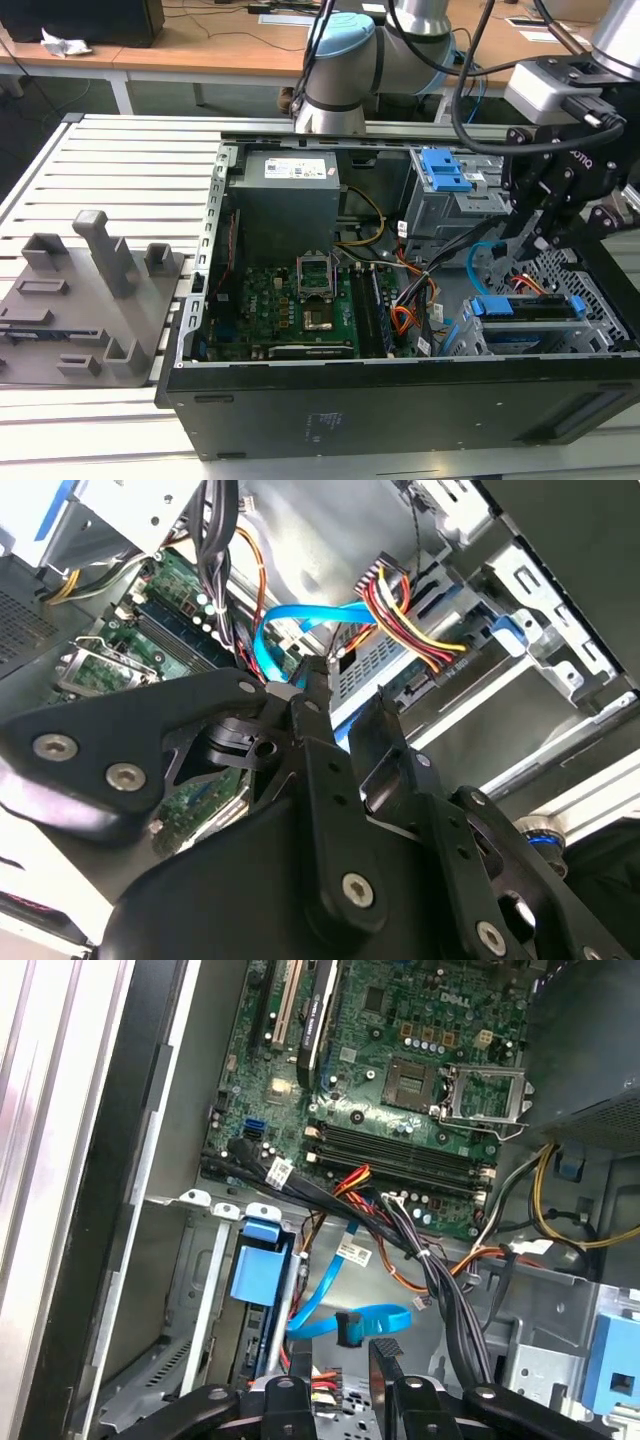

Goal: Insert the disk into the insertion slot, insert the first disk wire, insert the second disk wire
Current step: 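Insert the second disk wire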

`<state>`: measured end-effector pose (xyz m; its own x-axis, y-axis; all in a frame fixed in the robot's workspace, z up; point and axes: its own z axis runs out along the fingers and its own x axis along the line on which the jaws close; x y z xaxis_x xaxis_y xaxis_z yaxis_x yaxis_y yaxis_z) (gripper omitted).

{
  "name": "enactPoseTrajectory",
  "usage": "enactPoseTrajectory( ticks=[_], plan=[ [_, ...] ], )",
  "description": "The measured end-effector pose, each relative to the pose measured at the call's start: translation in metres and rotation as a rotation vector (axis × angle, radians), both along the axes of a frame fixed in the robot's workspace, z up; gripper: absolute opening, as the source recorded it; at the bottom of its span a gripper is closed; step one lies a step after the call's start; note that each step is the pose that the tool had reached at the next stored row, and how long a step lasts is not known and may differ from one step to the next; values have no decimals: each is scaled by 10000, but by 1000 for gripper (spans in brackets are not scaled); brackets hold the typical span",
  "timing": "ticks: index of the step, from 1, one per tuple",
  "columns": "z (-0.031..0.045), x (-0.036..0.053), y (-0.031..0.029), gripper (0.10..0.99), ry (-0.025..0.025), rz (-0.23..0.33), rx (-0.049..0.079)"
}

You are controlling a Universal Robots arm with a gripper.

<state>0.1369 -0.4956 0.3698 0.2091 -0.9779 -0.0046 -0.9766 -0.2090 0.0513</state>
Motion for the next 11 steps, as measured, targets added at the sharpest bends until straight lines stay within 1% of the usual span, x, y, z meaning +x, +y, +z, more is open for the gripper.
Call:
enactPoseTrajectory(
  ticks=[1, 3, 4, 5, 7, 8, 9, 11],
  plan=[
    [0, -8, 7, 361, -1, 0, 0],
    [0, -53, 7, 361, -4, 0, -1],
    [-1, -83, 7, 361, -8, 0, -2],
    [-6, -135, 7, 361, -12, -1, -3],
    [-29, -186, 7, 361, -15, -5, -17],
    [-57, -198, 7, 361, -16, -120, -45],
    [-68, -198, 8, 361, -16, -197, -48],
    [-69, -199, 7, 361, -15, -205, -50]
  ],
)
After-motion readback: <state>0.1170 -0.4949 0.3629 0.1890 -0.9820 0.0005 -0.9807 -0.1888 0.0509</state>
